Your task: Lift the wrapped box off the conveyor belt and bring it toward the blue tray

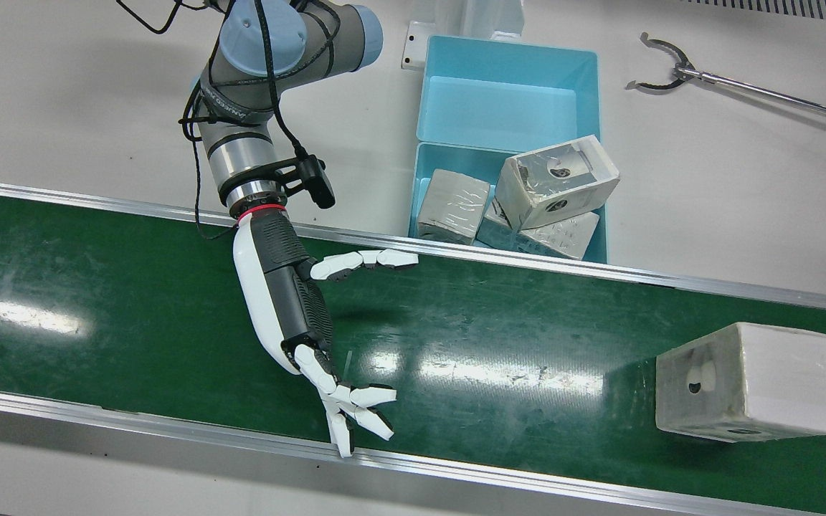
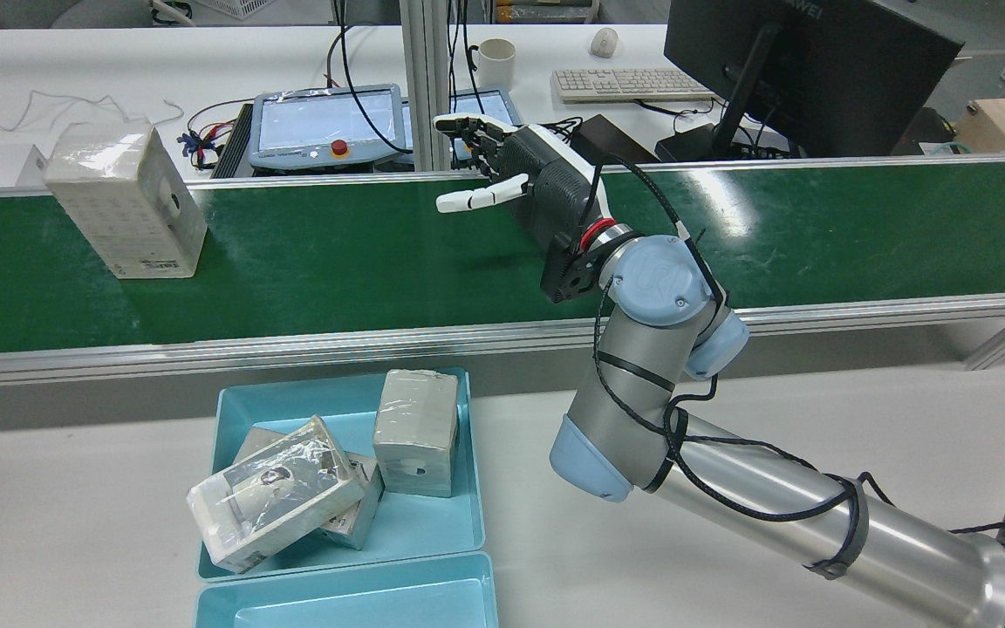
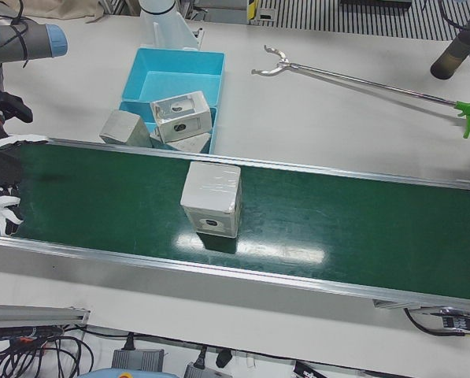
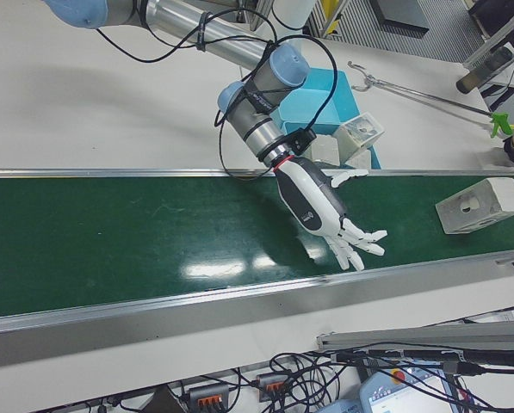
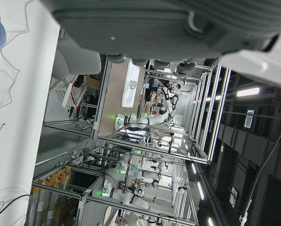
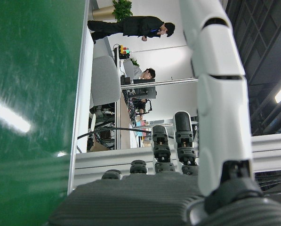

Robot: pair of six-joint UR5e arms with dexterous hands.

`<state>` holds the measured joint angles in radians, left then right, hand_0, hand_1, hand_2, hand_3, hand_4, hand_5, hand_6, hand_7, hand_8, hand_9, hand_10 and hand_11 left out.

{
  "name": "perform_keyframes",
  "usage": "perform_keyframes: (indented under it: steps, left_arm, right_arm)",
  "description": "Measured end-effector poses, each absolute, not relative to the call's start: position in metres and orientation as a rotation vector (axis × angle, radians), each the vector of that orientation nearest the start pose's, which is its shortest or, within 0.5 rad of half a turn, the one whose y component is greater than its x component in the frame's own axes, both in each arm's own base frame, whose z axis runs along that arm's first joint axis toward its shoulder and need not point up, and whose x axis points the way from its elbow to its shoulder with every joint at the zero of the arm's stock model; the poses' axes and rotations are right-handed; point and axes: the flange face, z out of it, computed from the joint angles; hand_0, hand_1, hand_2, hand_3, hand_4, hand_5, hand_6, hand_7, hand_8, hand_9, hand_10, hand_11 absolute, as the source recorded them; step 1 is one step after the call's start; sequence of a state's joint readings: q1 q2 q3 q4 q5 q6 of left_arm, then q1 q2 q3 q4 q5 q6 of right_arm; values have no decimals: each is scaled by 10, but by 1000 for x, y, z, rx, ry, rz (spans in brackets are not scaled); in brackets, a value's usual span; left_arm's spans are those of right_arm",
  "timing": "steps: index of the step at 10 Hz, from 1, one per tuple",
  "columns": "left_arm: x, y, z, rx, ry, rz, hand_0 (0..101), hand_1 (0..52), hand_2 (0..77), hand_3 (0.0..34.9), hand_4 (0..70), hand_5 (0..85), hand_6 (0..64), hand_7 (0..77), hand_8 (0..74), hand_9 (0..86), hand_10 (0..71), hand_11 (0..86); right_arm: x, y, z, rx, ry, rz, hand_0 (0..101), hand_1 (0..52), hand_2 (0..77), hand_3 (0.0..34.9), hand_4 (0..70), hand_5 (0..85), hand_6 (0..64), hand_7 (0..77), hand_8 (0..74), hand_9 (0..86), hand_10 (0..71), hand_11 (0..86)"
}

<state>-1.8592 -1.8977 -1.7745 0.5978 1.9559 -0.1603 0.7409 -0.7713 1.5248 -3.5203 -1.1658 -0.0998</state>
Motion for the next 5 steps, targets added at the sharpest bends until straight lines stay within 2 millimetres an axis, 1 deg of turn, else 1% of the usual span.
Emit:
perform_keyframes:
  steps: [3, 4, 5]
  left_arm:
    - [-251, -510, 472, -310, 2174, -2335, 0, 0, 5, 0, 0, 11, 5, 5, 5, 0, 5, 5]
    - [-251, -510, 472, -310, 2174, -2335, 0, 0, 5, 0, 0, 11, 5, 5, 5, 0, 5, 5]
    - [-251, -510, 472, -310, 2174, -2335, 0, 0, 5, 0, 0, 11, 5, 5, 5, 0, 5, 5]
  right_arm:
    - [-409, -608, 250, 616, 2673, -1904, 503, 175, 147, 47, 136, 284, 60, 87, 11, 38, 0, 5]
    - [-409, -608, 250, 614, 2673, -1905, 504, 175, 147, 56, 125, 284, 60, 87, 11, 38, 0, 5]
    - [-410, -608, 251, 611, 2674, -1907, 504, 175, 147, 54, 125, 284, 60, 87, 11, 38, 0, 5]
